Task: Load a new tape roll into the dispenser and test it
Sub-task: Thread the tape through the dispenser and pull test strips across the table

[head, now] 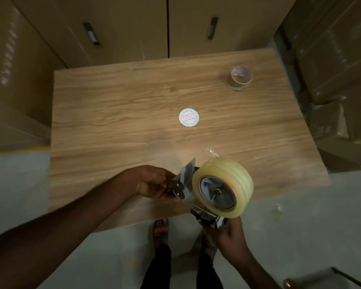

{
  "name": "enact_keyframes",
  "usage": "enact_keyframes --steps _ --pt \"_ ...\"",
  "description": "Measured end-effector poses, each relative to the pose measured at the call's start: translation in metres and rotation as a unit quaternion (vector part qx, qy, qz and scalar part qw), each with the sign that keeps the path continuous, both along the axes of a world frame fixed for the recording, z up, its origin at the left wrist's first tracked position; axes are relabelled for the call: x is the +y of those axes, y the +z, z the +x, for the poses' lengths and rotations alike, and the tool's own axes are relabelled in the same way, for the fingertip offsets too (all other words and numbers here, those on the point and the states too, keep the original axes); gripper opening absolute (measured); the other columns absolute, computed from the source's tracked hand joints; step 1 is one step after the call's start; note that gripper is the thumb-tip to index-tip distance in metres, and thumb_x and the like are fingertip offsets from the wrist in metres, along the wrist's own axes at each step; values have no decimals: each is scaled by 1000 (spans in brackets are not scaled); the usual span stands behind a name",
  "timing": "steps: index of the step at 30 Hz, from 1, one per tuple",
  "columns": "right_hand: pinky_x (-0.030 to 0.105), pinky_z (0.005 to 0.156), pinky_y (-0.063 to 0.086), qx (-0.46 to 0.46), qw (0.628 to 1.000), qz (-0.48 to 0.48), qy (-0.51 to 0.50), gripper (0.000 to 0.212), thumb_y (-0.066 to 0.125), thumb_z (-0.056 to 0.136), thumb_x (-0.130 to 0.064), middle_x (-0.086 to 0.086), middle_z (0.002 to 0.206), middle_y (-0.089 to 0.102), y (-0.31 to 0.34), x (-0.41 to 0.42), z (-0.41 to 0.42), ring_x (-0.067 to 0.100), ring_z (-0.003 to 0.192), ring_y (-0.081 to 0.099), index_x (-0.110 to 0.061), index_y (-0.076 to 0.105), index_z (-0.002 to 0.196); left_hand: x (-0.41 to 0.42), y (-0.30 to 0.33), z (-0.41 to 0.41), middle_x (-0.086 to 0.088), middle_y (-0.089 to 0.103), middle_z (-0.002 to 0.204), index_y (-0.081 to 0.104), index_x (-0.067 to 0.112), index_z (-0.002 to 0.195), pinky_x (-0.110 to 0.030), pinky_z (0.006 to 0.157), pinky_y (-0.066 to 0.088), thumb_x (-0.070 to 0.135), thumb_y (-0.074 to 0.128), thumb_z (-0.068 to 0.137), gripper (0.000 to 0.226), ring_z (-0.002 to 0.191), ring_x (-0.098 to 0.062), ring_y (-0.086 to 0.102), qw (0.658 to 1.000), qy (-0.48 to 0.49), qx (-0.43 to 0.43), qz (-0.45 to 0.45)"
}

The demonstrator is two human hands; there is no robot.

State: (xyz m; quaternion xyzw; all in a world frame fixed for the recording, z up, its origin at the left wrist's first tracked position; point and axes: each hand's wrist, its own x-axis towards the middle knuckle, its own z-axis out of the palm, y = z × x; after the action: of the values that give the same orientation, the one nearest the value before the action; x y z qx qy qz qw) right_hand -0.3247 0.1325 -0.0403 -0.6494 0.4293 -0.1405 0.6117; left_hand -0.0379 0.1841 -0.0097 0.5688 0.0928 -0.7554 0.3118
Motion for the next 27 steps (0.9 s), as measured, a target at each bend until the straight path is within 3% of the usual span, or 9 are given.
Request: enact_keyframes --steps 3,5,9,11,14,17,21,23,27 --pt "50 70 59 3 1000 -5 5 30 80 72 11 39 81 64 -3 9 4 52 80 65 22 58 88 8 -14 9 -27 75 94 57 -9 111 -48 77 62 -22 16 95 47 82 -37 76 1000 7 20 -18" --pt "55 70 58 6 1000 -5 5 25 78 73 16 37 77 64 -2 14 7 51 74 66 22 59 87 4 -15 11 -25 74 94 58 -8 111 -45 74 64 -16 25 99 36 82 -35 75 999 -23 35 -19" --pt "34 69 61 15 1000 -12 -2 12 74 74 10 21 69 70 10 22 14 35 66 72 12 65 82 -6 -4 18 -20 75 87 70 -6 93 -44 90 56 5 38 102 35 81 -30 73 993 -106 35 -27" --pt "13 62 51 18 1000 2 4 17 68 71 15 -7 58 66 18 21 20 5 53 64 0 62 66 -8 -1 23 -22 74 96 75 -5 91 -49 101 48 22 46 99 40 92 -34 70 993 -98 63 -21" --pt "7 57 44 3 999 16 27 22 67 72 32 -17 52 56 25 18 23 -6 48 54 15 58 61 -11 4 28 -20 72 110 75 0 106 -49 100 51 54 58 91 58 107 -34 68 990 -89 104 -43" --pt "10 55 46 9 999 9 32 27 66 69 42 -9 47 55 26 16 18 -5 49 55 19 55 60 -10 8 26 -19 76 92 80 0 81 -48 101 50 33 66 80 36 88 -31 75 987 -83 125 -55" --pt "6 50 40 14 1000 13 17 41 66 71 41 -8 41 52 36 18 10 -7 39 49 1 58 63 -6 1 21 -21 74 91 73 -4 89 -43 96 53 -2 50 91 23 84 -30 75 985 -88 128 -78" --pt "5 48 38 18 1000 23 11 44 64 73 41 -5 37 49 39 18 6 -7 35 46 0 58 61 -4 -3 20 -22 74 94 76 -3 87 -42 92 56 -7 44 94 33 87 -31 74 981 -90 143 -90" --pt "5 49 41 7 999 40 -21 74 68 74 39 -11 36 49 42 21 6 -7 36 51 -26 48 45 -8 -4 18 -24 74 96 76 -4 88 -44 90 58 5 48 89 30 87 -33 74 974 -87 183 -100"
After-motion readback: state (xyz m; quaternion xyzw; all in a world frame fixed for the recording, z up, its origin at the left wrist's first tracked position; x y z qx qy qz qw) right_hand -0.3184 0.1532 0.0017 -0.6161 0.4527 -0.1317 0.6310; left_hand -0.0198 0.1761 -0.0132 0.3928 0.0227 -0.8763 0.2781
